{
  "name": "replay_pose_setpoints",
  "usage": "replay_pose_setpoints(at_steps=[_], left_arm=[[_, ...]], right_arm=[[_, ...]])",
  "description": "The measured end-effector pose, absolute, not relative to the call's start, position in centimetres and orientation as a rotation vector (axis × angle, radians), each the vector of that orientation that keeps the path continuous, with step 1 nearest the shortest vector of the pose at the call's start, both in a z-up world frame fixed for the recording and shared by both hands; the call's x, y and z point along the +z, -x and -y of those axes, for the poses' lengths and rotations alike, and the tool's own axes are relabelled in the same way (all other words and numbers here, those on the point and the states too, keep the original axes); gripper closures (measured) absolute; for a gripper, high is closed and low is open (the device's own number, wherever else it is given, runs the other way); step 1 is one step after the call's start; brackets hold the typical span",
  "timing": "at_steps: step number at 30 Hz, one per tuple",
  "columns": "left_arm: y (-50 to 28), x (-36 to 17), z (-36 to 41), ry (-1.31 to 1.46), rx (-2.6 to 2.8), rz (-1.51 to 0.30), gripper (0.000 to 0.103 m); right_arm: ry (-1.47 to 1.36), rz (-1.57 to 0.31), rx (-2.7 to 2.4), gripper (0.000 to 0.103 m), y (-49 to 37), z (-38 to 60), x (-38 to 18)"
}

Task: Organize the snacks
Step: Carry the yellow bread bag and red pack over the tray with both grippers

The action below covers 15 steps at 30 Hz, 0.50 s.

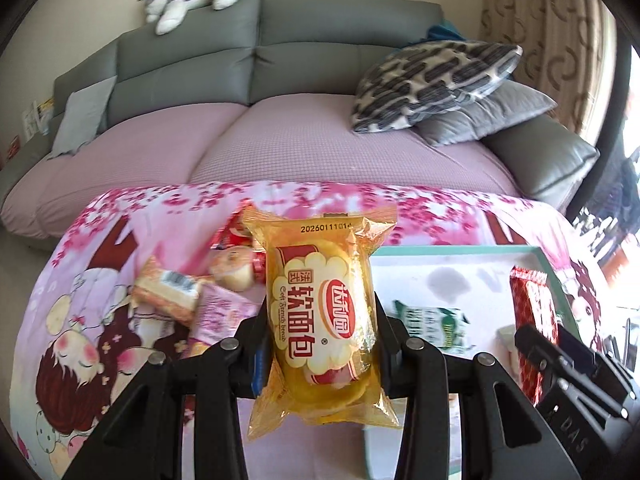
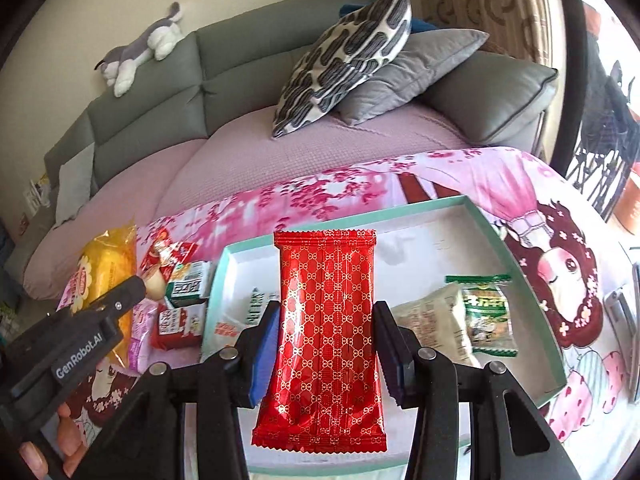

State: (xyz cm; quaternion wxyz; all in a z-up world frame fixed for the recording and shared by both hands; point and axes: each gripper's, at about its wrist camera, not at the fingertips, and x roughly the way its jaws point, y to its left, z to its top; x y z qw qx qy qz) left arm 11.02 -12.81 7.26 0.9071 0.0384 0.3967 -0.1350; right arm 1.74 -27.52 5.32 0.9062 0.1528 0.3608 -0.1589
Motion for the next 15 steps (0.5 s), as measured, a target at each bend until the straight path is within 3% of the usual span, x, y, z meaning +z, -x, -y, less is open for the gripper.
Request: replay_pose_setpoints(at_steps=[15], left_arm=[[-10.3, 5.5, 20.0, -0.124, -0.45, -0.853, 0.06]], right_arm=[[-0.362, -0.682, -0.398, 0.055, -1.0, 33.1, 4.9]])
